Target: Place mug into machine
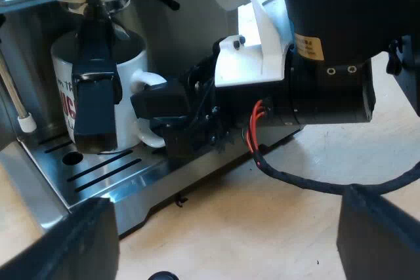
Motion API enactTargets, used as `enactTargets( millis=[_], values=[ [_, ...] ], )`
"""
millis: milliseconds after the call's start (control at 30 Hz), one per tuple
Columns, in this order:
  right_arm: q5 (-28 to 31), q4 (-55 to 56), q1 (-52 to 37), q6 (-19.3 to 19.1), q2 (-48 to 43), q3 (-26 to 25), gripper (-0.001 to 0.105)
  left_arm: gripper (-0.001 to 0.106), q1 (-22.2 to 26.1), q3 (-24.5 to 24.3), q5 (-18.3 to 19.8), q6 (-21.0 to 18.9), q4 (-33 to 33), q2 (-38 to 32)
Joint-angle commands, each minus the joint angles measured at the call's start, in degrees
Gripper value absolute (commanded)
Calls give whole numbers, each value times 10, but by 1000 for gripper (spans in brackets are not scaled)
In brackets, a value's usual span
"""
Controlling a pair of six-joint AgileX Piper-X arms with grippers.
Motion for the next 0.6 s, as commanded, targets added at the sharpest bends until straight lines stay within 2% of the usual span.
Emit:
enactTargets(
  millis=[33, 67, 167, 233, 333, 400, 600],
  values=[
    [36, 7, -6, -1, 1, -7, 0, 70, -4, 0, 6, 3, -9, -1],
    [47, 7, -6, -1, 1, -7, 1, 70, -4, 0, 6, 3, -10, -1],
    [64, 7, -6, -1, 1, -7, 17, 70, -4, 0, 6, 3, -12, -1],
    [62, 7, -6, -1, 1, -7, 35, 70, -4, 0, 6, 0, -12, -1],
    [51, 7, -6, -1, 1, -7, 54, 70, -4, 0, 6, 0, -12, -1],
    [50, 7, -5, -1, -1, -7, 58, 70, -4, 0, 6, 0, -6, -1],
    [52, 8, 10, -1, -26, -7, 57, 70, -4, -1, 15, 0, 5, -1]
  ],
)
